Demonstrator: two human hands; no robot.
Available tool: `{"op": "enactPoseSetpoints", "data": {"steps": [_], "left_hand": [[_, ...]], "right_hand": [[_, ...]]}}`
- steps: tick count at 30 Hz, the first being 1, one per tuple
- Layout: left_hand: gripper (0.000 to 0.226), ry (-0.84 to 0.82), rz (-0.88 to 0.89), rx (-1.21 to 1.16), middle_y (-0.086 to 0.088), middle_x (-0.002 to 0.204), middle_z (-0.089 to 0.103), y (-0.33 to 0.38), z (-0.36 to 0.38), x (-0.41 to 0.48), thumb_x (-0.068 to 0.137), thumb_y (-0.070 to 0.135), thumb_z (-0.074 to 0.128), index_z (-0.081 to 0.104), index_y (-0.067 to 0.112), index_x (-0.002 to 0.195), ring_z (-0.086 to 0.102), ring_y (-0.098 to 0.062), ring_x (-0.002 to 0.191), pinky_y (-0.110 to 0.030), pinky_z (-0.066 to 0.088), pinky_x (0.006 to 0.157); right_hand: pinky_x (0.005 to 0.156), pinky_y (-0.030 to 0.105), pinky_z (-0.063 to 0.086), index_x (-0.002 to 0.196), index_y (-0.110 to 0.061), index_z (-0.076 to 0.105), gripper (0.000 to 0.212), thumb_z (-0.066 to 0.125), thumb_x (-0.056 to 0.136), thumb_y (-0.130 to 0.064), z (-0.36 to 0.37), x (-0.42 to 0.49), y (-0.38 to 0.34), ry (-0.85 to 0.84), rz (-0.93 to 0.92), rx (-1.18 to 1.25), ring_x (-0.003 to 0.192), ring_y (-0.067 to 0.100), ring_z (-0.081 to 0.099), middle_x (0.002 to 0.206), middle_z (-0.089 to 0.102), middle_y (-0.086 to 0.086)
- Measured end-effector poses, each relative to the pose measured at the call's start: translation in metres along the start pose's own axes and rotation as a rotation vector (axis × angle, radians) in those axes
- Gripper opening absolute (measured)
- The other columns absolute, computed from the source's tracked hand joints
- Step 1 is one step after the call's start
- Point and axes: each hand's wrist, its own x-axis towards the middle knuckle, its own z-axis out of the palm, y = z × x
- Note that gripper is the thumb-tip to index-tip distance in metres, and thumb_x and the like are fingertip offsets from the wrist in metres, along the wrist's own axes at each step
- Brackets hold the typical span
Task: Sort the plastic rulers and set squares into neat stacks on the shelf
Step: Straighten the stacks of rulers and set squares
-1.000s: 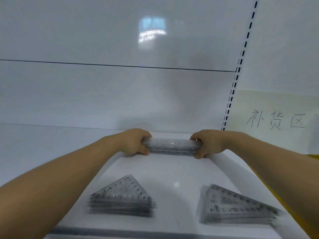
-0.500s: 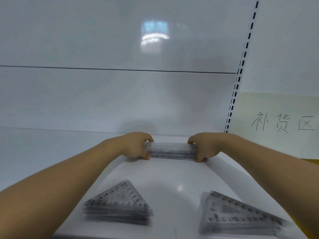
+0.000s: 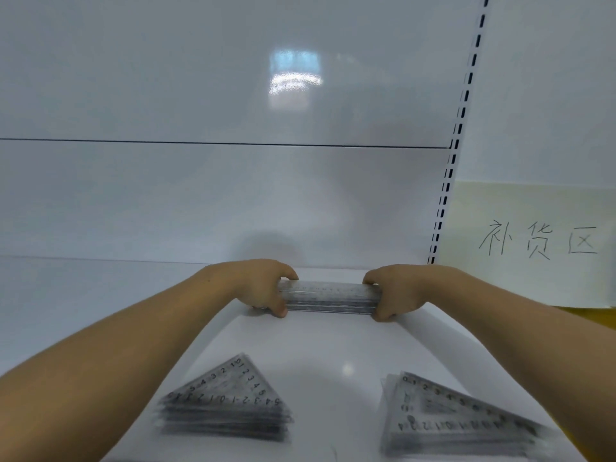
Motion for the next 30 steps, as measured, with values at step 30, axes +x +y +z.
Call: {"op": "enactPoseSetpoints", "data": {"steps": [30], "left_hand": [[0.043, 0.065, -0.005, -0.085, 0.011, 0.084, 0.054, -0.01, -0.001, -0.001, 0.08, 0.017, 0.067, 0.054, 0.017, 0.121, 0.061, -0.016, 0.07, -0.028, 0.051, 0.074]], "right_hand": [[0.055, 0.019, 0.042, 0.118, -0.014, 0.055, 0.046, 0.073, 0.079, -0.029, -0.01, 0.003, 0.004, -0.039, 0.003, 0.11, 0.069, 0.016, 0.061, 0.106, 0.054, -0.001]]}}
